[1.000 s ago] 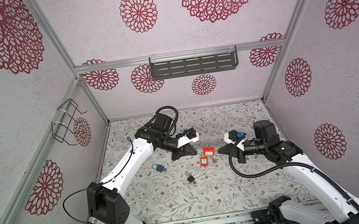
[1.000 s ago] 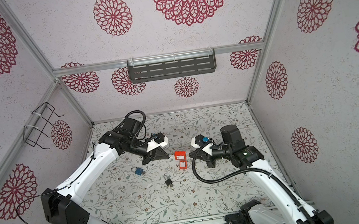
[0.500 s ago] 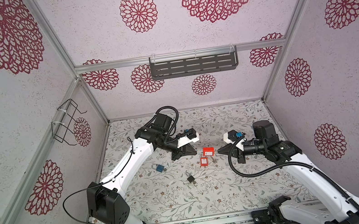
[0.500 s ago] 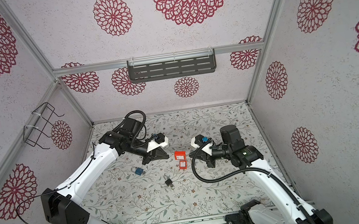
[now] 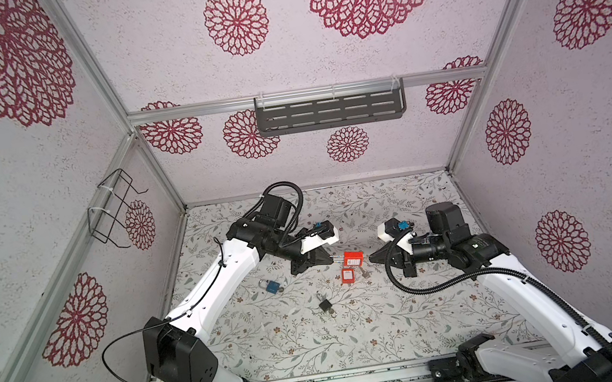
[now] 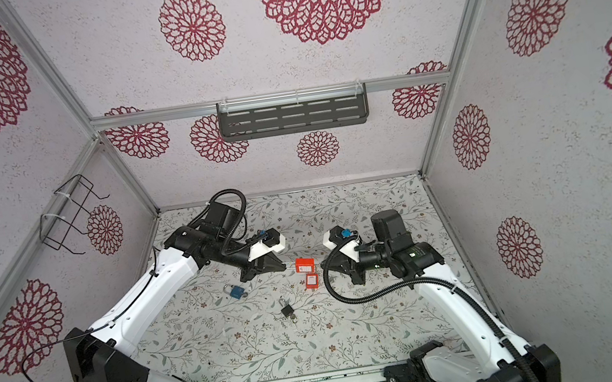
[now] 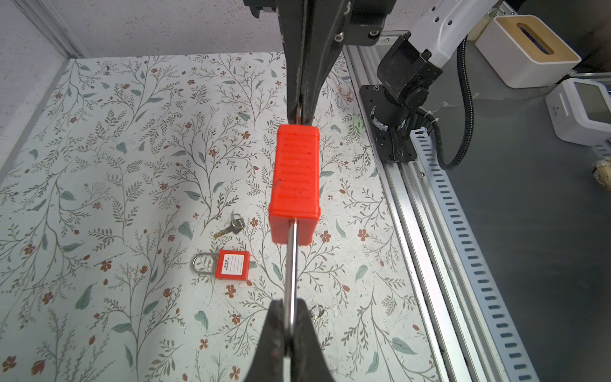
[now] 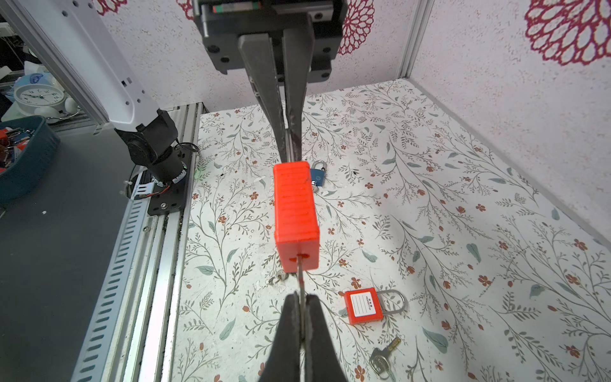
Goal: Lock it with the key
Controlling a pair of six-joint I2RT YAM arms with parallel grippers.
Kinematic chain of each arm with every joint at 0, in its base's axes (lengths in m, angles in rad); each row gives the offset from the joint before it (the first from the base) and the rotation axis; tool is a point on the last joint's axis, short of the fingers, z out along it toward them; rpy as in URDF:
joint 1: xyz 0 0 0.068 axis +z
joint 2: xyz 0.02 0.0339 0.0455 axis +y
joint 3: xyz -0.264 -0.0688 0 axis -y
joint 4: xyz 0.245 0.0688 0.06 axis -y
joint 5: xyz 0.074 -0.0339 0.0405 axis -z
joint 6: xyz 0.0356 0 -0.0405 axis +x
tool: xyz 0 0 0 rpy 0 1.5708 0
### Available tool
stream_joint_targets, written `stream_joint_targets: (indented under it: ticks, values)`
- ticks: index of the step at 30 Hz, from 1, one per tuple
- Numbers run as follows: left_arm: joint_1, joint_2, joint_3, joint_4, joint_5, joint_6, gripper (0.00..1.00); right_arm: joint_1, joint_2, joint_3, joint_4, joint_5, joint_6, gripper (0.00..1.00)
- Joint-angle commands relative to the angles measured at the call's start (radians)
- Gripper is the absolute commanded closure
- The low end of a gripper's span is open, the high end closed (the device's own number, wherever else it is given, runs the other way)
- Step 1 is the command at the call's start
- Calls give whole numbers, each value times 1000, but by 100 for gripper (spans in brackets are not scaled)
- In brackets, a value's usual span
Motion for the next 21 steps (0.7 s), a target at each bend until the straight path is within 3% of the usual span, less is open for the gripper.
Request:
stream_joint_targets:
  ticks: [1, 11, 21]
  values:
    - [23, -50, -14, -45, -7, 9, 100, -42, -42, -12, -32, 100, -3, 100]
    - [30, -2, 19, -114, 60, 29, 100, -42, -120, -79, 74, 158, -33, 100]
    - [30, -28, -8, -81, -9, 38, 100, -43, -81, -67, 20, 156, -11, 100]
